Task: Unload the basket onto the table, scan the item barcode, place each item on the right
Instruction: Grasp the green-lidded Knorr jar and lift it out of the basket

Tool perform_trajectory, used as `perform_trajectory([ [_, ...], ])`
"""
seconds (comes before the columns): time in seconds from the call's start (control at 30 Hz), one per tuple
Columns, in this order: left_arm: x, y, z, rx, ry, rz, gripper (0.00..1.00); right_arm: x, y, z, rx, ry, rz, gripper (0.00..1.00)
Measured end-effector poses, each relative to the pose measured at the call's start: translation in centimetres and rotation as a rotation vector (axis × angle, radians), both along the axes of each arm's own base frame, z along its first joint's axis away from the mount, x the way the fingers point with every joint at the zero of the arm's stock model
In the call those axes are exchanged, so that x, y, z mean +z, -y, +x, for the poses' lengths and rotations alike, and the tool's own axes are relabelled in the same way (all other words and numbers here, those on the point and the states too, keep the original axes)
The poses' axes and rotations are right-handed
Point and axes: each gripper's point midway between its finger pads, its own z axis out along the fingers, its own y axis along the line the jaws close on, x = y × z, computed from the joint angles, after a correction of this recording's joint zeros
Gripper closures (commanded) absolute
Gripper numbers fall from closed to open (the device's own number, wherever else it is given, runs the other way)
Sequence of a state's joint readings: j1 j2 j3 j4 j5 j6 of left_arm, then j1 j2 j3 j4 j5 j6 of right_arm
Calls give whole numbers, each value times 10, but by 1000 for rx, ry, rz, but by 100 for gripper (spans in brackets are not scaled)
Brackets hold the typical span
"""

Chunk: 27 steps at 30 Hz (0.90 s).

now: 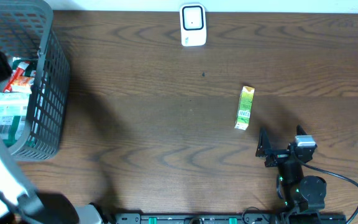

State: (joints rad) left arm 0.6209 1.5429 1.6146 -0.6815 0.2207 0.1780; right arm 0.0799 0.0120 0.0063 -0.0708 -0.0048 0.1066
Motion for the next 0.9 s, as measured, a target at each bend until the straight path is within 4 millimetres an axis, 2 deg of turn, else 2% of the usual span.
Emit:
perform_trajectory([
  [0.17, 90, 26, -34, 36, 228, 77, 45, 0, 0, 0, 0, 0, 0, 1],
  [0.23, 116, 42, -48, 24, 303, 78, 45, 0, 0, 0, 0, 0, 0, 1],
  [0.33, 141, 72, -64, -34, 391, 34, 47, 0, 0, 0, 0, 0, 0, 1],
  [0.4, 147, 97, -71, -93, 414, -29, 48, 0, 0, 0, 0, 0, 0, 1],
  [0.5, 136, 144, -77, -211, 374, -160, 48, 0, 0, 0, 0, 0, 0, 1],
  [0.57, 120, 179, -80, -301, 305, -261, 50, 0, 0, 0, 0, 0, 0, 1],
  [0.73, 80, 252, -78, -510, 121, -423, 51, 0, 0, 0, 0, 0, 0, 1],
  [0.9, 23, 325, -67, -713, -94, -517, 51, 0, 0, 0, 0, 1, 0, 1],
])
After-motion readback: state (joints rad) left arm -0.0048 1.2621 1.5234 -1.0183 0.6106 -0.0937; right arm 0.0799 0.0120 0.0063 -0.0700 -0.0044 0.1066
